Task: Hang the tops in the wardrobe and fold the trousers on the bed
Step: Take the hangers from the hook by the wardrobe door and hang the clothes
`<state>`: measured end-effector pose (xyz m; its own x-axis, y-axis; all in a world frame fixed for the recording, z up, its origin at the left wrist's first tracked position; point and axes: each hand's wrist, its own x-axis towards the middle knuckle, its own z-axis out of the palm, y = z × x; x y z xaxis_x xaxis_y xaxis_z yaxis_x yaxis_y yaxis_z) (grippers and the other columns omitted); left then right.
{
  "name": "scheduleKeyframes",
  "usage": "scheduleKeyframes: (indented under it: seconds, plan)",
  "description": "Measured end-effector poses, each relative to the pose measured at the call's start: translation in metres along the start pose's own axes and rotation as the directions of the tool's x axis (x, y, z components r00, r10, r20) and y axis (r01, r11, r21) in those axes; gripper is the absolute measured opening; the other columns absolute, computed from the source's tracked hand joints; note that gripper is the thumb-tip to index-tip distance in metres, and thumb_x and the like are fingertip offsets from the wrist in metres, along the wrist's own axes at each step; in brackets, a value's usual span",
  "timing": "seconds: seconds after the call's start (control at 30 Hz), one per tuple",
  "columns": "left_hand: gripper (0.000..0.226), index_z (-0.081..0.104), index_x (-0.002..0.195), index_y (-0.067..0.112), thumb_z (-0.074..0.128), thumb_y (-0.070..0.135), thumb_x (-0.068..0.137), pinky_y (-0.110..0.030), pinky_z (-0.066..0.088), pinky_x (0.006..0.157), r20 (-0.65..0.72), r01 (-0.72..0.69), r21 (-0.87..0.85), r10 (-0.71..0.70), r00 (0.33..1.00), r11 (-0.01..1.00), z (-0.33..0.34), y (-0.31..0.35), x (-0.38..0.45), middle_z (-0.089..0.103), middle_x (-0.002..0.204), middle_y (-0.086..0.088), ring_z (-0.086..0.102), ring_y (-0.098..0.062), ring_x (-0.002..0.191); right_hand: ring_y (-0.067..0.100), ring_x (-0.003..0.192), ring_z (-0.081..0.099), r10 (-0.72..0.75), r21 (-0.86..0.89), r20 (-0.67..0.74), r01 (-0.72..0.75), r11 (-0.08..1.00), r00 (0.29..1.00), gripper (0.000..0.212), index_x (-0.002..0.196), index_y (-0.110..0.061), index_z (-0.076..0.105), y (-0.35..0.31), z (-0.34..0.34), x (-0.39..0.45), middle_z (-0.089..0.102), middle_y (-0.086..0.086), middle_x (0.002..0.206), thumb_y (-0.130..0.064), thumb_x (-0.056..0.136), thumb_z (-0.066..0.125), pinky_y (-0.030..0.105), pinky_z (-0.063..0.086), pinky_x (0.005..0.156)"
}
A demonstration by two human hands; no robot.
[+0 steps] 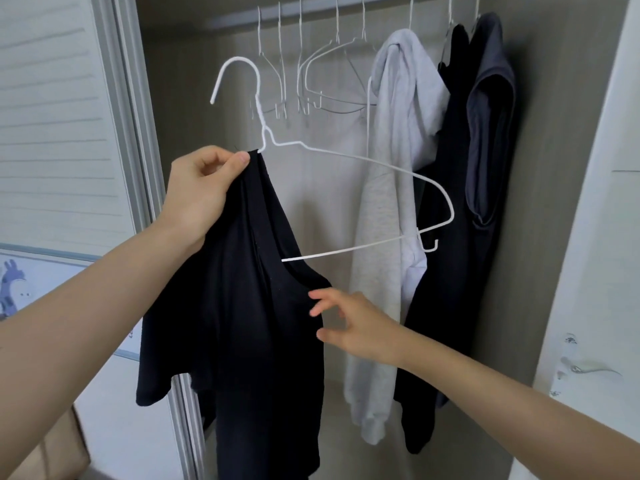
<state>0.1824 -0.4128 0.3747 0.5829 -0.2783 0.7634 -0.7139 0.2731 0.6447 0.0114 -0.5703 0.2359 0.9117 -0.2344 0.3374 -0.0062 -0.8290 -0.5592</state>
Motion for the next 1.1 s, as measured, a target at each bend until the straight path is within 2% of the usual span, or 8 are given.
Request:
scheduleKeyframes:
  seconds: [0.1,0.2,0.3,0.47,0.57,0.8,0.97,1.1]
  plan:
    - [0.02,0.07,0.075,0.024,0.066,0.034,0.091,-0.012,0.05,0.071,0.007,-0.004,0.011,0.004,1.0,1.0,-0.008,-0.003,-0.001,0.068,0.08,0.01,0.063,0.0,0.078,0.011,0.113,0.036,-0.092,-0.035,-0.248,0.086,0.996,0.964,0.057,0.136,-0.031,0.044,0.004,-0.004,0.005,0.049,-0.011,0.118,-0.014,0.085,0.064,0.023,0.029,0.102]
    - [0.022,0.068,0.071,0.026,0.066,0.035,0.091,-0.014,0.05,0.072,0.01,0.029,0.003,-0.029,1.0,1.0,-0.009,-0.008,-0.002,0.066,0.077,0.012,0.062,0.0,0.077,0.011,0.127,0.028,-0.105,0.011,-0.07,0.106,0.994,0.992,0.072,0.143,-0.041,0.03,-0.001,-0.001,0.011,0.04,-0.015,0.136,-0.018,0.085,0.064,0.027,0.024,0.107]
    - [0.023,0.068,0.071,0.026,0.065,0.036,0.091,-0.019,0.05,0.078,0.014,0.037,0.001,-0.037,0.999,0.999,-0.012,-0.01,-0.002,0.065,0.077,0.011,0.061,-0.002,0.078,0.011,0.124,0.023,0.008,-0.112,0.144,0.009,0.994,0.99,0.071,0.145,-0.04,0.023,0.001,0.013,0.009,0.037,-0.004,0.135,-0.026,0.088,0.063,0.031,0.021,0.105]
    - [0.022,0.069,0.083,0.017,0.063,0.035,0.093,-0.023,0.049,0.079,0.023,-0.002,0.15,-0.001,1.0,0.989,-0.043,-0.028,0.001,0.066,0.078,0.009,0.06,-0.002,0.076,0.013,0.13,0.021,-0.222,-0.556,0.055,0.215,0.803,0.974,0.039,0.128,-0.029,0.046,0.018,0.0,0.002,0.047,-0.015,0.123,-0.032,0.09,0.056,0.039,0.017,0.101]
    - [0.018,0.07,0.08,0.023,0.063,0.032,0.093,-0.023,0.048,0.079,0.032,0.009,0.234,-0.017,0.999,0.972,-0.063,-0.04,-0.001,0.068,0.077,0.013,0.061,0.002,0.075,0.02,0.131,0.015,-0.22,-0.641,0.008,0.174,0.748,0.975,0.025,0.117,-0.034,0.055,0.028,-0.026,0.0,0.041,-0.025,0.133,-0.039,0.092,0.051,0.04,0.017,0.098]
    - [0.013,0.069,0.084,0.036,0.061,0.042,0.092,-0.053,0.037,0.107,0.091,-0.031,0.496,-0.016,0.996,0.868,-0.079,-0.057,-0.013,0.069,0.089,0.021,0.063,-0.012,0.097,0.01,0.094,0.047,-0.234,-0.569,-0.039,0.171,0.804,0.971,0.018,0.096,-0.034,0.054,0.021,-0.066,0.001,0.047,-0.017,0.099,-0.044,0.097,0.039,0.026,0.042,0.079]
    - [0.012,0.071,0.082,0.032,0.064,0.035,0.092,-0.04,0.048,0.097,0.148,-0.059,0.409,-0.002,0.989,0.91,-0.062,-0.048,-0.017,0.071,0.085,0.017,0.064,-0.008,0.089,0.001,0.084,0.05,-0.248,-0.394,-0.107,0.188,0.9,0.963,0.015,0.087,-0.035,0.048,0.003,-0.067,0.007,0.045,-0.016,0.088,-0.037,0.099,0.039,0.007,0.037,0.072]
    - [0.016,0.07,0.08,0.028,0.063,0.035,0.092,-0.034,0.047,0.087,0.284,-0.156,0.393,0.042,0.958,0.906,-0.028,-0.033,-0.024,0.07,0.082,0.014,0.064,-0.009,0.085,0.005,0.077,0.051,-0.232,-0.23,-0.348,0.157,0.96,0.908,0.018,0.083,-0.025,0.047,-0.016,-0.051,0.024,0.051,-0.008,0.078,-0.023,0.098,0.038,0.016,0.04,0.067]
